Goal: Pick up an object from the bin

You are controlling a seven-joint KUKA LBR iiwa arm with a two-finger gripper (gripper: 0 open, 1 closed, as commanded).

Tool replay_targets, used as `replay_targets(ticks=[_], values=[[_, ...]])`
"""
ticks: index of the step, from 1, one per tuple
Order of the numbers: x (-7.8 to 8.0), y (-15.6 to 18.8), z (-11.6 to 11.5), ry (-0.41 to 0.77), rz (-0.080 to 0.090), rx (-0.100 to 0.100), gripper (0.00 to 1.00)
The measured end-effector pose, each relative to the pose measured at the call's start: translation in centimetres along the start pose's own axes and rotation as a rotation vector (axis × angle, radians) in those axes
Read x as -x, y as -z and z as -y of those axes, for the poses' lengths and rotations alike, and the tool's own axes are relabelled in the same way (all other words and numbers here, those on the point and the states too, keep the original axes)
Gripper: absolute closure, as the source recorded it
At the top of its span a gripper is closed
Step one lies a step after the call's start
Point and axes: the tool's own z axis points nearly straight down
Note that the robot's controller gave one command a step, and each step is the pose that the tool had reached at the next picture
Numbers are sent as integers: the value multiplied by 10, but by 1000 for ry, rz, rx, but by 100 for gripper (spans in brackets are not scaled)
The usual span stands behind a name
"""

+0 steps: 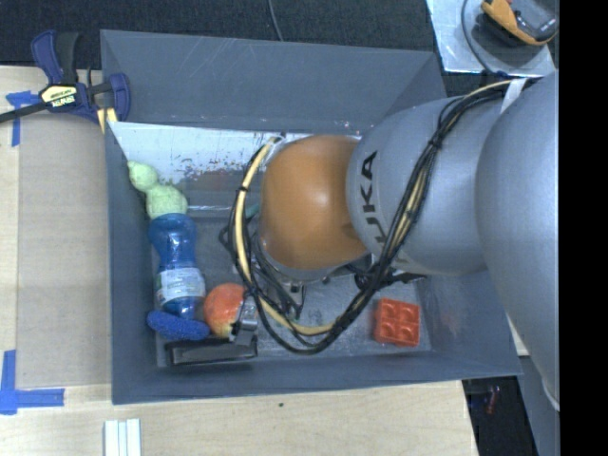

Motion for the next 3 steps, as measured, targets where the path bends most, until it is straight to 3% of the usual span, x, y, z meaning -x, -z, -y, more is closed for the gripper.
replay_targets(ticks=[1, 2, 3], values=[[8, -31, 25, 64, 0, -1, 0], [13, -57, 22, 406, 13, 5, 0], [22, -66, 8, 221, 4, -1, 0]])
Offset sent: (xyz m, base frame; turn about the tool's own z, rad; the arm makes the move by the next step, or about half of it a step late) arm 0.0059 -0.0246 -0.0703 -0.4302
